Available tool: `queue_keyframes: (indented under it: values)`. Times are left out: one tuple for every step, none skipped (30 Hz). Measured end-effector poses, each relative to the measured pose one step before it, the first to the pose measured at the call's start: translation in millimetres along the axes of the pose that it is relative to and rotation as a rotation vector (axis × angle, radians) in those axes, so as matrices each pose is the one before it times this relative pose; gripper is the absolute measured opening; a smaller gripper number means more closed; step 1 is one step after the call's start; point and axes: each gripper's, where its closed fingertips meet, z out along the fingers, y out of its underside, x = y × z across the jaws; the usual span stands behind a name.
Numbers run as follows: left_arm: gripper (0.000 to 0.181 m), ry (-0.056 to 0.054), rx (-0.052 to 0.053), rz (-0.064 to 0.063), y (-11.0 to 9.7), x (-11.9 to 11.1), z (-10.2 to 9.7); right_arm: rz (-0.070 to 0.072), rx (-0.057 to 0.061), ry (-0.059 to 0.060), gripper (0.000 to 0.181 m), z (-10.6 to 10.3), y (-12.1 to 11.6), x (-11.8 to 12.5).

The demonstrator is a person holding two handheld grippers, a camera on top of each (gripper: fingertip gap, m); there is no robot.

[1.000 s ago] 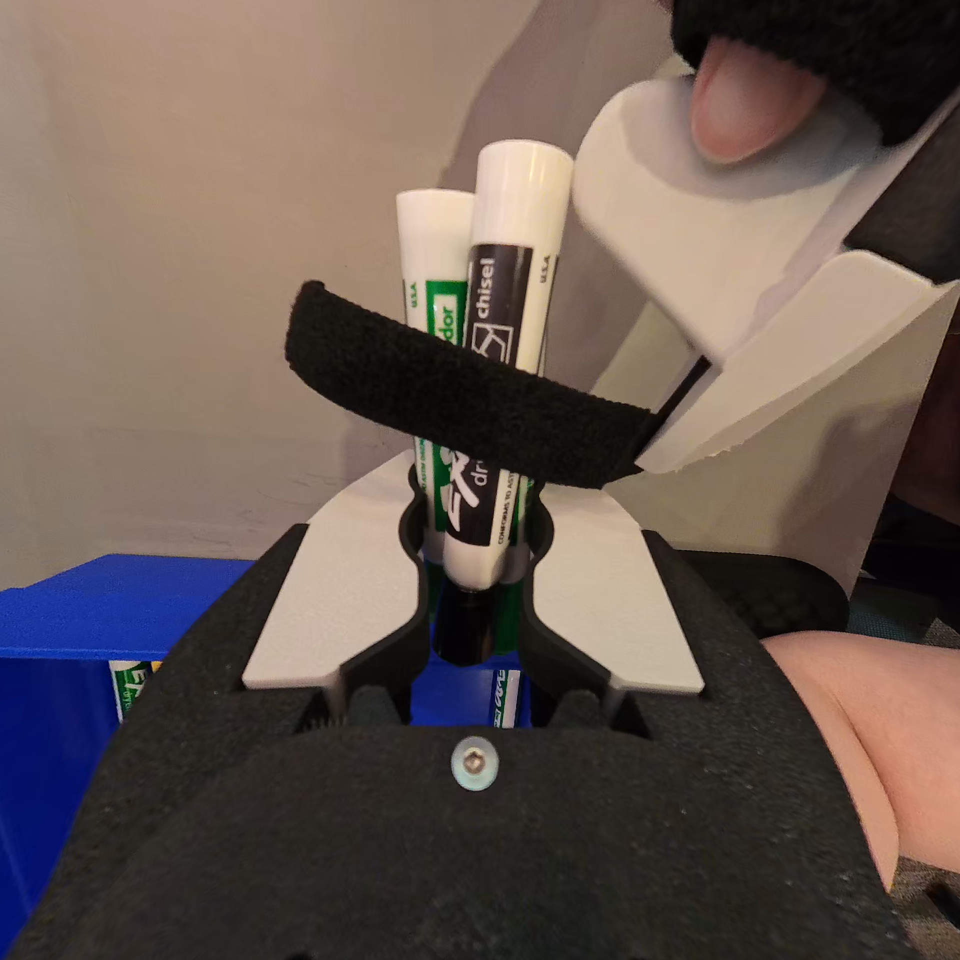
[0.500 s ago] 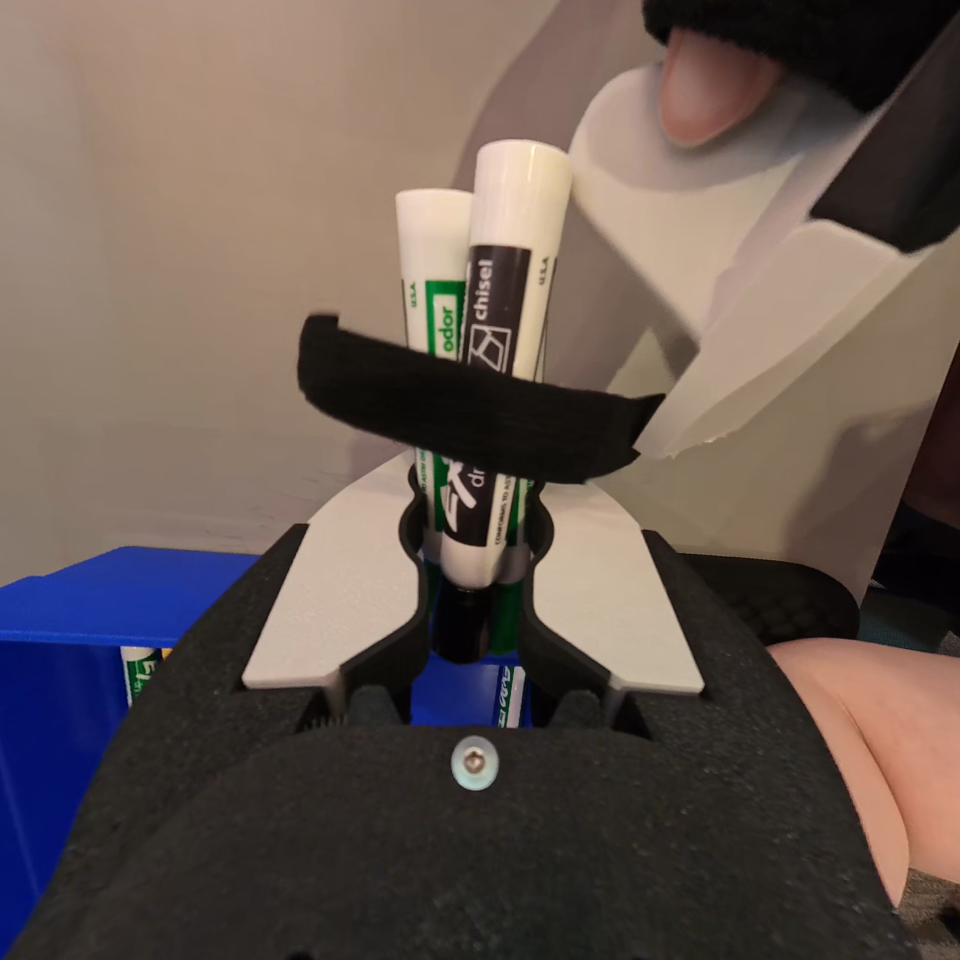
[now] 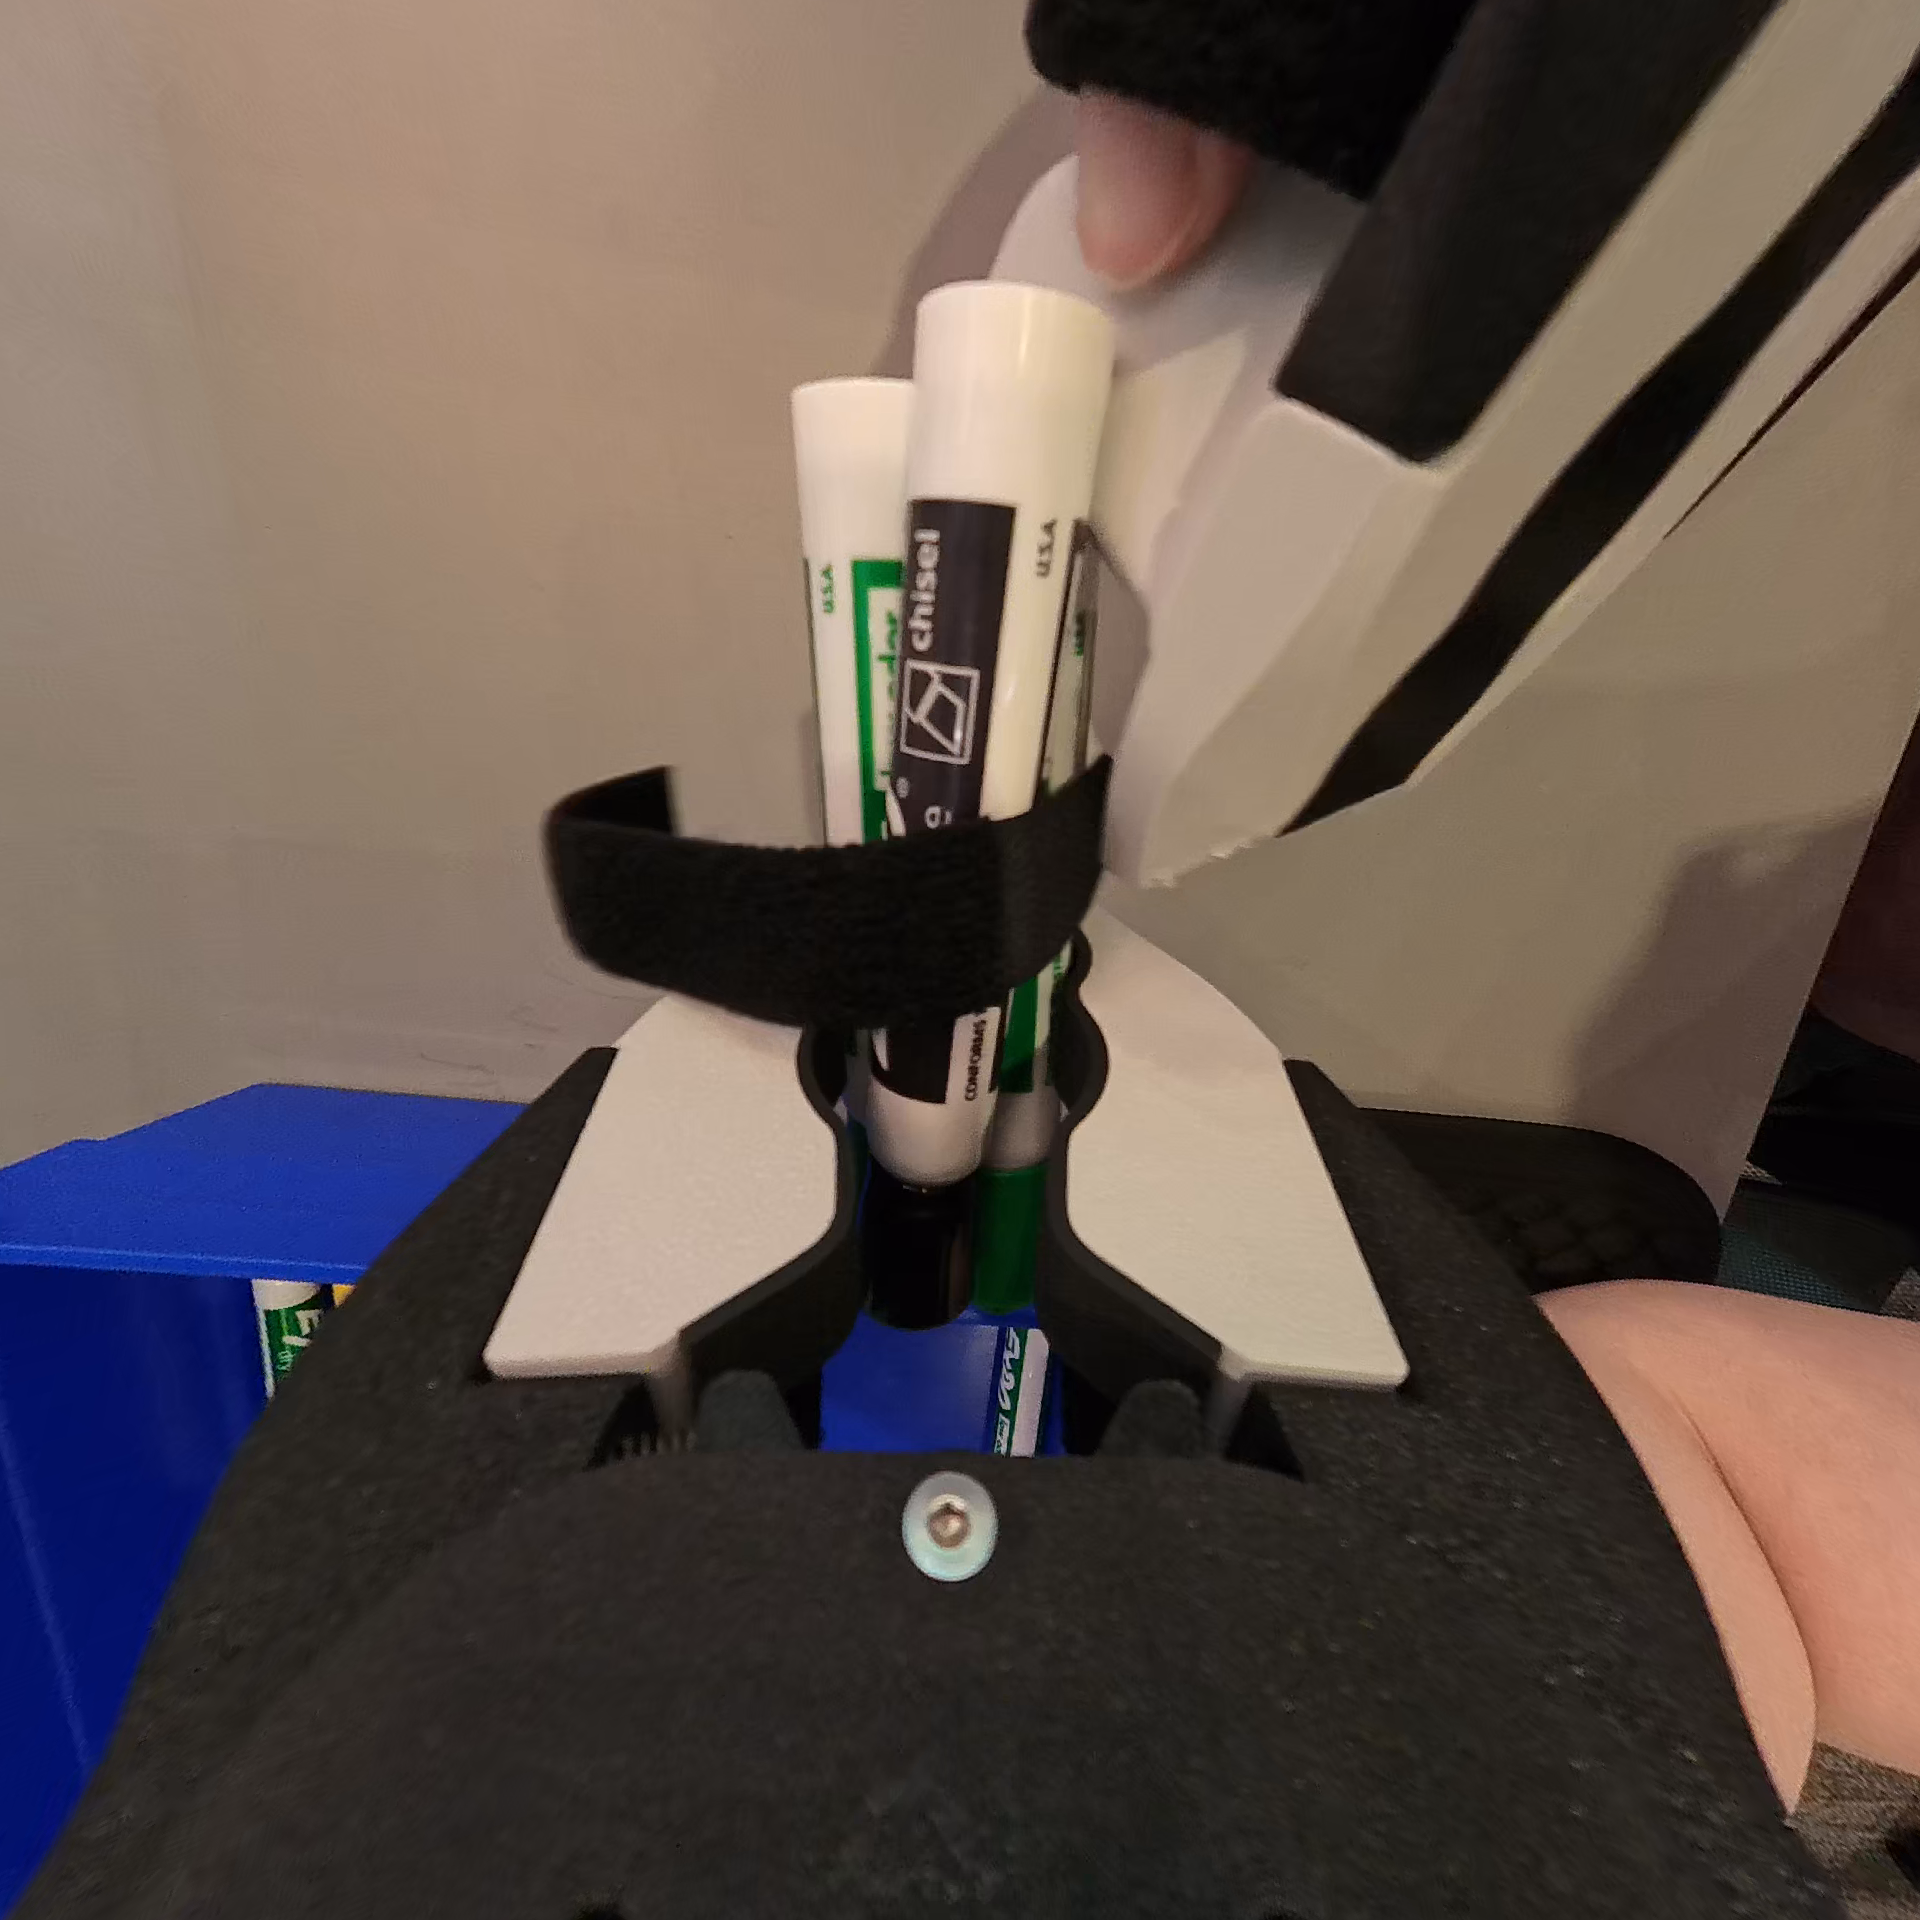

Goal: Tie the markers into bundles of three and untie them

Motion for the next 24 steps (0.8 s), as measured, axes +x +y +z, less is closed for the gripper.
queue_keyframes:
  values:
    - [0.037,0.0001,0.0013,-0.0018,-0.01,-0.32,-0.07,0.0109,0.0030,-0.0005,0.037,-0.01,0.68,0.54]
    - [0.037,0.0008,0.0012,-0.0023,0.05,-0.11,-0.09,0.0111,0.0072,-0.0028,0.037,-0.33,-0.05,0.30]
    - [0.036,0.0022,0.0010,-0.0016,0.02,0.08,0.02,0.0123,0.0099,-0.0016,0.036,-0.50,-0.64,0.57]
    - [0.037,-0.0015,0.0026,0.0000,-0.23,-0.43,-0.17,0.0127,0.0099,-0.0008,0.035,-0.61,-0.94,0.79]
    - [0.037,0.0016,0.0007,-0.0017,0.04,0.09,-0.21,0.0123,0.0104,0.0006,0.033,-0.59,-1.03,1.01]
    - [0.037,-0.0037,0.0019,0.0012,-0.25,-0.53,-0.29,0.0132,0.0104,0.0052,0.031,-0.61,-0.99,1.61]
    - [0.037,-0.0021,0.0016,-0.0006,-0.25,-0.27,-0.30,0.0167,0.0100,0.0031,0.030,-0.32,-0.82,1.45]
    - [0.037,-0.0006,-0.0018,-0.0009,0.30,-0.15,-0.05,0.0199,0.0092,-0.0002,0.028,0.00,-0.63,1.04]
    - [0.037,-0.0045,-0.0003,0.0007,0.23,-0.73,0.02,0.0197,0.0069,0.0035,0.026,0.05,-0.12,1.63]
    - [0.037,-0.0033,0.0006,-0.0020,-0.16,-0.73,-0.14,0.0168,0.0042,0.0054,0.024,0.10,0.45,1.90]
    - [0.037,-0.0019,0.0029,-0.0024,-0.53,-0.53,-0.16,0.0115,0.0020,0.0061,0.021,-0.14,0.70,1.80]
    - [0.037,0.0030,0.0019,-0.0019,-0.27,0.25,-0.17,0.0082,0.0023,0.0057,0.017,-0.45,0.71,1.55]
    - [0.037,-0.0020,0.0004,0.0013,-0.12,-0.21,-0.06,0.0093,0.0035,0.0028,0.012,-0.44,0.40,1.23]
    - [0.037,-0.0030,-0.0002,0.0009,-0.01,-0.32,0.00,0.0114,0.0051,-0.0002,0.009,-0.26,0.29,0.88]
    - [0.037,0.0017,-0.0001,-0.0010,-0.12,0.25,0.04,0.0126,0.0040,0.0009,0.007,-0.18,0.44,1.10]
    - [0.037,0.0003,0.0018,-0.0011,-0.41,-0.14,0.08,0.0147,0.0024,0.0025,0.005,-0.18,0.64,1.45]
    - [0.037,0.0000,0.0006,-0.0026,-0.11,-0.26,0.06,0.0155,0.0040,0.0010,0.005,-0.06,0.29,1.43]
    - [0.037,0.0002,0.0010,-0.0024,-0.23,-0.11,0.00,0.0148,0.0041,0.0048,0.003,-0.20,0.16,1.77]
    - [0.037,0.0010,0.0016,0.0002,-0.41,0.09,-0.03,0.0140,0.0041,0.0066,0.001,-0.18,0.07,1.99]
    - [0.037,0.0013,0.0009,0.0023,-0.33,0.46,0.03,0.0136,0.0037,0.0030,0.001,-0.07,0.06,1.22]
    - [0.037,0.0017,0.0004,0.0034,-0.25,0.67,-0.01,0.0116,0.0036,-0.0012,0.001,0.12,-0.11,0.49]
    - [0.037,0.0010,0.0000,0.0035,-0.12,0.65,0.04,0.0080,0.0034,-0.0040,0.001,0.10,-0.11,-0.24]
    - [0.037,0.0018,-0.0004,0.0029,0.00,0.53,-0.01,0.0045,0.0024,-0.0070,0.001,0.13,0.06,-0.63]
    - [0.037,0.0025,0.0004,0.0005,0.03,0.37,0.11,0.0045,0.0013,-0.0046,0.001,0.05,0.20,-0.32]
